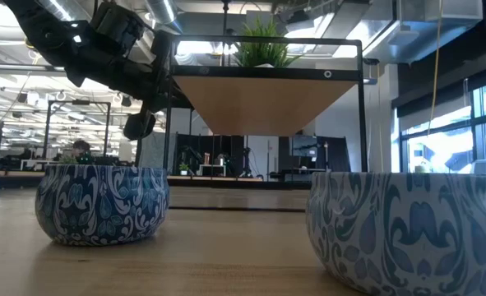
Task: Pick & Place candle stick holders
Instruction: Put the left candle holder on the shelf, then put the left blue scented candle on the shelf
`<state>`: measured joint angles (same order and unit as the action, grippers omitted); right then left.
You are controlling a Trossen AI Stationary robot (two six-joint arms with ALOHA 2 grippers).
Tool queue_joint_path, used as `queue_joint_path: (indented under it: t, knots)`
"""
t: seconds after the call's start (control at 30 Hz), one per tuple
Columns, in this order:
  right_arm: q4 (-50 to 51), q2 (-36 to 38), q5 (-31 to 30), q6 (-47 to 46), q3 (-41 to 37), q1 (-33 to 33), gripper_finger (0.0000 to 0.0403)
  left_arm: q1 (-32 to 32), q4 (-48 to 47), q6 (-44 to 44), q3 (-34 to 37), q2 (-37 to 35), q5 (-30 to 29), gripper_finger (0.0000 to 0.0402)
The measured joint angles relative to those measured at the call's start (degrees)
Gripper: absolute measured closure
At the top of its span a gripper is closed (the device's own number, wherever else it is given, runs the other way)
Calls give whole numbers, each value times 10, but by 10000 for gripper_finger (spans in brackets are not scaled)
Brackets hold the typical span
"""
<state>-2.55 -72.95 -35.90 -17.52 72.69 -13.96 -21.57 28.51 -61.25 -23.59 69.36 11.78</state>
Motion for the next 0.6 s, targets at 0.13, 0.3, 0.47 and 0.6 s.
queue_joint_path:
  t: [0.13, 0.3, 0.47, 0.6]
  knots:
    - [0, 0, 7, 0, 0, 0, 231, -28, -8, 1, 0, -2, -4, 400]
    - [-15, 2, 17, 0, 0, 0, 231, -72, -31, 8, 0, -31, -23, 400]
    - [-33, 14, 52, 2, 0, 2, 231, -74, -41, 5, 0, -83, -40, 400]
    - [-45, 31, 91, 14, 0, 8, 231, -41, -63, 7, -11, -127, -76, 400]
